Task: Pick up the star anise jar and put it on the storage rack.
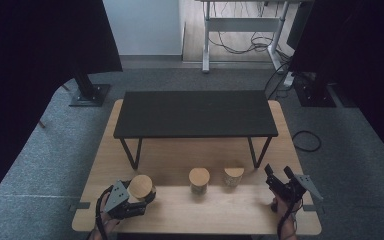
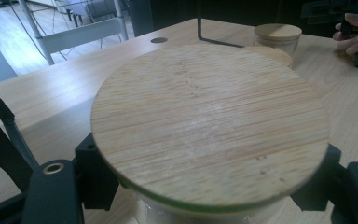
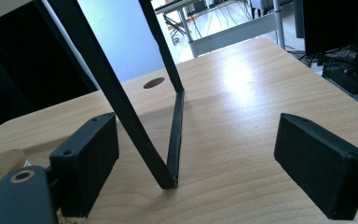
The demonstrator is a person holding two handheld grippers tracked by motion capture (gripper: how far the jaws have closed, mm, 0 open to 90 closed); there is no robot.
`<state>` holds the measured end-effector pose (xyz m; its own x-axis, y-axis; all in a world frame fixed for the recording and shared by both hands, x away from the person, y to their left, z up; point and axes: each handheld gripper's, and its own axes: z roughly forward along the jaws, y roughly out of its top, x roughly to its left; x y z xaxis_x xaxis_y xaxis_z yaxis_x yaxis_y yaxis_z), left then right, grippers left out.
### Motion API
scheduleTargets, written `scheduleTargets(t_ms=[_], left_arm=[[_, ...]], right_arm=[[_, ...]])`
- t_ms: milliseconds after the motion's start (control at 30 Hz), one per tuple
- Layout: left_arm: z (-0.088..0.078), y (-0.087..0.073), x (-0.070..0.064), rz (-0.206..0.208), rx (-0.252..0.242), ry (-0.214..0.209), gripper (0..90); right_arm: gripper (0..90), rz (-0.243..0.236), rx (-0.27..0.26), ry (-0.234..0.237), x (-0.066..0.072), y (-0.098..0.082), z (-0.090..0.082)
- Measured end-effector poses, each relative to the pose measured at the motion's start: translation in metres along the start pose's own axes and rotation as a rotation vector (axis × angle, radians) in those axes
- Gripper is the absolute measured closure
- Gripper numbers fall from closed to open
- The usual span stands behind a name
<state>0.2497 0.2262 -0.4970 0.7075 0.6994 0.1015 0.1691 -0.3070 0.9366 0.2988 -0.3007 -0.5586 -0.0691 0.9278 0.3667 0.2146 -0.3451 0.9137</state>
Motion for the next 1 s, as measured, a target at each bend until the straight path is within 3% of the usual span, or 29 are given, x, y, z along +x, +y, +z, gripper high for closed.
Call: scheduleTargets(t_ms=[633, 1000], left_arm=[[-0.005, 0.010, 0.000, -0.030, -0.010, 0.044, 24.9], [-0.005, 0.032, 0.003, -0.032, -0.037, 0.022, 24.9]], right_arm=[[12.7, 0.017, -0.008, -0.003, -0.001, 0.000, -0.001], [12.2, 0.000, -0.012, -0.013, 0.001, 0.000, -0.001]])
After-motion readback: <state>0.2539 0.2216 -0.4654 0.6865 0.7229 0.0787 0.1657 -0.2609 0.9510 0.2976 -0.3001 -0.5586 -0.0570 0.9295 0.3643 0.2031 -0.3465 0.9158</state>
